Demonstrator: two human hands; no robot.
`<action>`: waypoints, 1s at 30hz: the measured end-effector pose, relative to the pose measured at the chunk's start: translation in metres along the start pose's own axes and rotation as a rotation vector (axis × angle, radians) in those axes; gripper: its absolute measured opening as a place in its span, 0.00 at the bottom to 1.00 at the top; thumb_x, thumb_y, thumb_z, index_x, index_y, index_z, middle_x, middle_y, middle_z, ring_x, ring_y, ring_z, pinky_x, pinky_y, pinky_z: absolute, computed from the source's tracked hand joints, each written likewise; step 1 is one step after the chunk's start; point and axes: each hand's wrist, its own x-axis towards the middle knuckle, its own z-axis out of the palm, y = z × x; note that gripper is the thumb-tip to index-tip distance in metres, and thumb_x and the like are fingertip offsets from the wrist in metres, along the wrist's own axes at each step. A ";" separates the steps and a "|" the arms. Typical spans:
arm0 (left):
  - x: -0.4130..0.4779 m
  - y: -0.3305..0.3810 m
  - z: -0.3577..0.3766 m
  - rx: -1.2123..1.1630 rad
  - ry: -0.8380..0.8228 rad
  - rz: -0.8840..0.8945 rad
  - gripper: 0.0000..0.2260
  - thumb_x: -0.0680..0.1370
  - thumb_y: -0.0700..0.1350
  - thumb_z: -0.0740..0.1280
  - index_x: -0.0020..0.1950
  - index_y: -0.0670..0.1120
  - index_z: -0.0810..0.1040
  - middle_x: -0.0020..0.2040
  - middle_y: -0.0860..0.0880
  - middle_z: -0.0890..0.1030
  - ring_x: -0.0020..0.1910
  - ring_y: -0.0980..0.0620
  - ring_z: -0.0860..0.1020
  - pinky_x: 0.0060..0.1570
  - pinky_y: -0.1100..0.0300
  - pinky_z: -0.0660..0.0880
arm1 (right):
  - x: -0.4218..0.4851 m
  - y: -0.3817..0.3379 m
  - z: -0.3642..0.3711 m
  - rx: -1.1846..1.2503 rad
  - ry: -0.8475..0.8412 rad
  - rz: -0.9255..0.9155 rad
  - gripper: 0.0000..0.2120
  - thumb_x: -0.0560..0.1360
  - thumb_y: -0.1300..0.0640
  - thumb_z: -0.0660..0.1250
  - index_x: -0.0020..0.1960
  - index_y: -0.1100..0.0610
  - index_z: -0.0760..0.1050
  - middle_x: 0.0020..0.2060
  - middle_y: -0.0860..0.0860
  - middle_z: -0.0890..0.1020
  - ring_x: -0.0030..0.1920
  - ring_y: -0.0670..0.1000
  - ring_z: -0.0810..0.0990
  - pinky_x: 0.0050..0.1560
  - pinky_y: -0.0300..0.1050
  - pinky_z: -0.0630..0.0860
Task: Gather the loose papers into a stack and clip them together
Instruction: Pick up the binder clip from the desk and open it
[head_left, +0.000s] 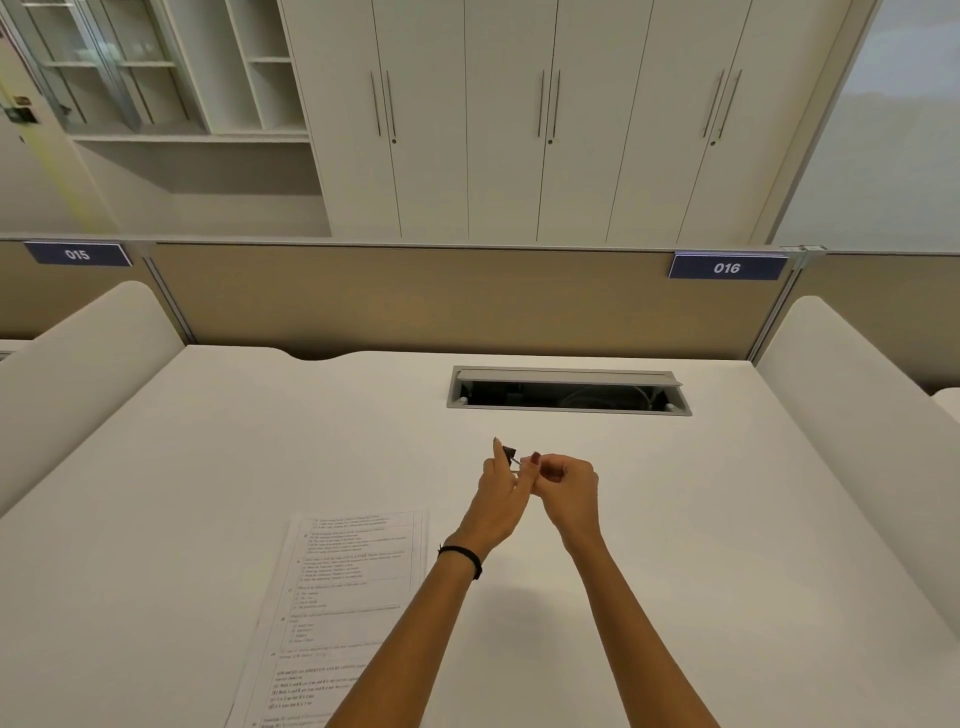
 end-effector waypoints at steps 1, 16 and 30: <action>0.000 -0.001 -0.001 0.005 0.022 0.002 0.29 0.79 0.58 0.51 0.76 0.48 0.47 0.74 0.45 0.60 0.72 0.42 0.63 0.67 0.48 0.65 | 0.000 0.000 0.001 -0.009 -0.007 -0.007 0.07 0.72 0.59 0.69 0.44 0.62 0.82 0.36 0.56 0.84 0.35 0.48 0.82 0.40 0.36 0.79; 0.003 -0.007 -0.017 -0.151 0.133 0.054 0.18 0.81 0.53 0.48 0.46 0.43 0.72 0.38 0.45 0.75 0.37 0.51 0.74 0.38 0.59 0.75 | -0.003 0.003 -0.003 0.159 -0.075 0.070 0.05 0.72 0.63 0.68 0.46 0.59 0.82 0.39 0.55 0.84 0.37 0.49 0.85 0.41 0.35 0.80; 0.005 0.006 -0.018 -0.541 0.135 -0.041 0.21 0.82 0.51 0.48 0.47 0.42 0.77 0.35 0.48 0.80 0.30 0.54 0.78 0.26 0.69 0.76 | -0.003 0.005 -0.019 0.573 -0.201 0.301 0.06 0.73 0.66 0.66 0.49 0.63 0.79 0.39 0.55 0.85 0.38 0.50 0.84 0.41 0.37 0.81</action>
